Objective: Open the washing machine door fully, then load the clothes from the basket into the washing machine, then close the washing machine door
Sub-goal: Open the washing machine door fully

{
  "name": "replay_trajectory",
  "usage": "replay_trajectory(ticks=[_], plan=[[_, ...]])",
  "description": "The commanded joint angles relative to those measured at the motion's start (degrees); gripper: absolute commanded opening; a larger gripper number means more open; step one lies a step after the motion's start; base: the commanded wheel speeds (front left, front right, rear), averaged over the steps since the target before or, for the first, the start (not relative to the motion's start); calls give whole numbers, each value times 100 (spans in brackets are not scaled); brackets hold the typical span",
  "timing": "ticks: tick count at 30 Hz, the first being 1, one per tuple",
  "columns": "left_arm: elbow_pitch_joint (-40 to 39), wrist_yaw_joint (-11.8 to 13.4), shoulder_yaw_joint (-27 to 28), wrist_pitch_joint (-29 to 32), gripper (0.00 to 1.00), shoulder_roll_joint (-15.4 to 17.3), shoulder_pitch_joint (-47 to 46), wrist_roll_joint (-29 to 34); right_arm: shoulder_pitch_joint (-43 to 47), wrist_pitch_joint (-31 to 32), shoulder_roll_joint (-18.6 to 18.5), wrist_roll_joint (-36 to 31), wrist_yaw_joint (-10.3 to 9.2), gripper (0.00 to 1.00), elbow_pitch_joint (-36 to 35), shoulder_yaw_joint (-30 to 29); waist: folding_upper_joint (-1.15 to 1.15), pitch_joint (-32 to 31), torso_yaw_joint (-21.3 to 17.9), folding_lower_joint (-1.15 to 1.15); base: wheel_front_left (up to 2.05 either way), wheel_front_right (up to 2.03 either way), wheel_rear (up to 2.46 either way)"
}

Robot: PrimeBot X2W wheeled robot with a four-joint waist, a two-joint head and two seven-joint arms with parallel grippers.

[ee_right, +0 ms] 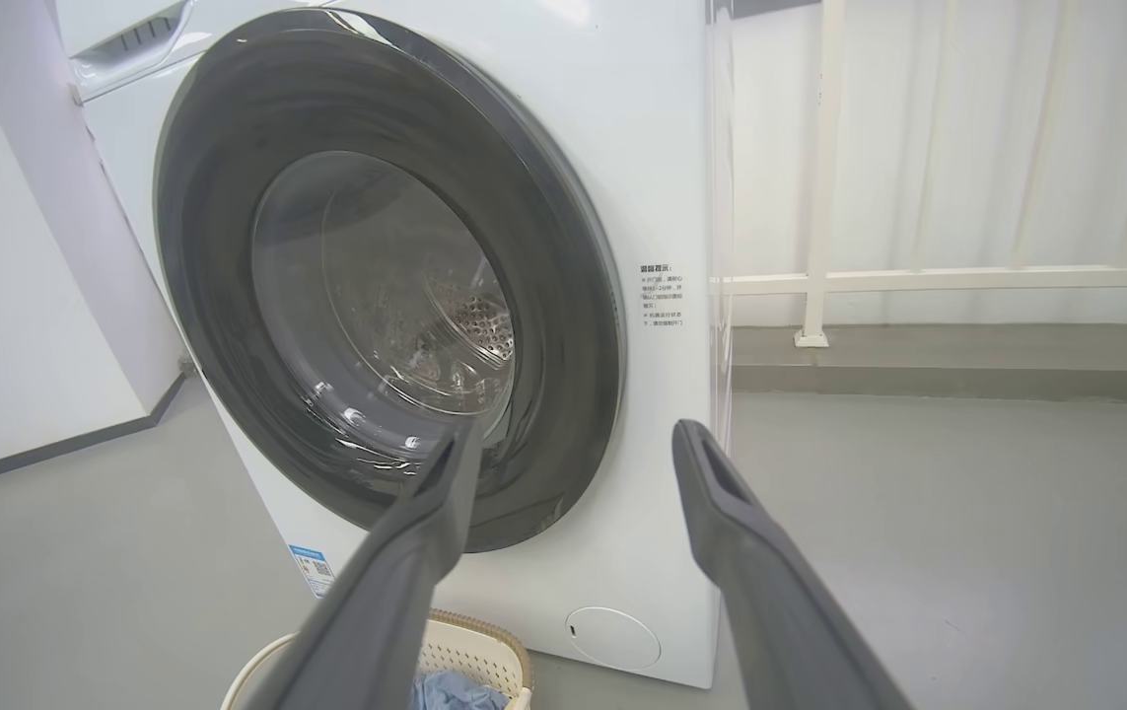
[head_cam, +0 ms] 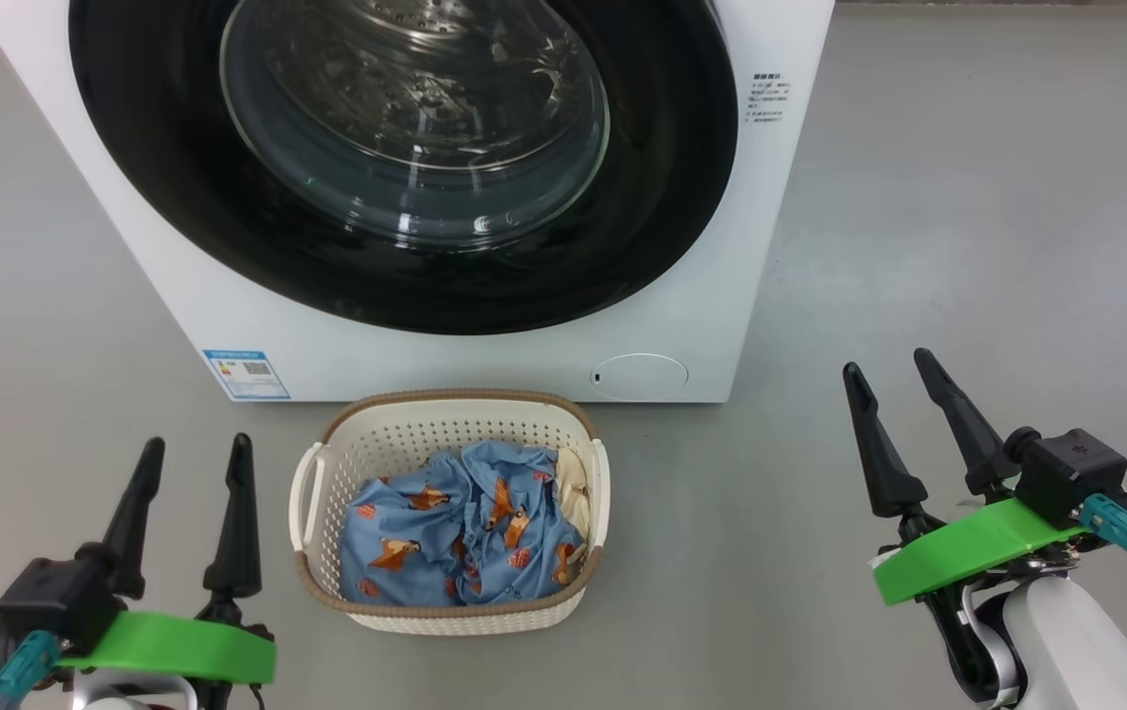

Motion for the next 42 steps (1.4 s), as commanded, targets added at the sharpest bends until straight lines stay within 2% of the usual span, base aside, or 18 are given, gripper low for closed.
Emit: replay_trajectory(ticks=[1,17,27,28,29,30,31,32,33,42], plan=[[-140,4,194,-37,100,151,-263,32,-195,-71,5,-39,26,100,-131,52,0,9,2,0,0,0,0],[238,7,281,-37,100,95,-378,186,-429,-71,-29,-96,26,100,-149,-60,0,282,28,0,0,0,0],[257,6,217,-37,100,168,-536,126,-881,-71,-138,-174,26,100,-181,-379,0,577,110,0,0,0,0],[246,5,202,-37,100,180,-552,114,-934,-71,-158,-168,26,89,-175,-411,0,608,129,0,0,0,0],[246,5,202,-37,100,180,-552,114,-934,-71,-158,-168,26,89,-175,-411,0,608,129,0,0,0,0],[218,5,181,-37,100,202,-585,89,-1053,-71,-168,-68,26,43,-159,-509,0,671,169,0,0,0,0],[218,5,181,-37,100,202,-585,89,-1053,-71,-168,-68,26,43,-159,-509,0,671,169,0,0,0,0],[199,5,176,-37,100,210,-600,78,-1118,-71,-177,-8,26,31,-153,-565,0,707,190,0,0,0,0],[178,5,171,-37,100,216,-615,66,-1184,-71,-202,43,26,0,-132,-620,0,743,213,0,0,0,0],[40,5,153,-37,100,254,-693,-31,-1893,-71,-509,891,26,0,135,-824,0,1103,441,0,0,0,0]])
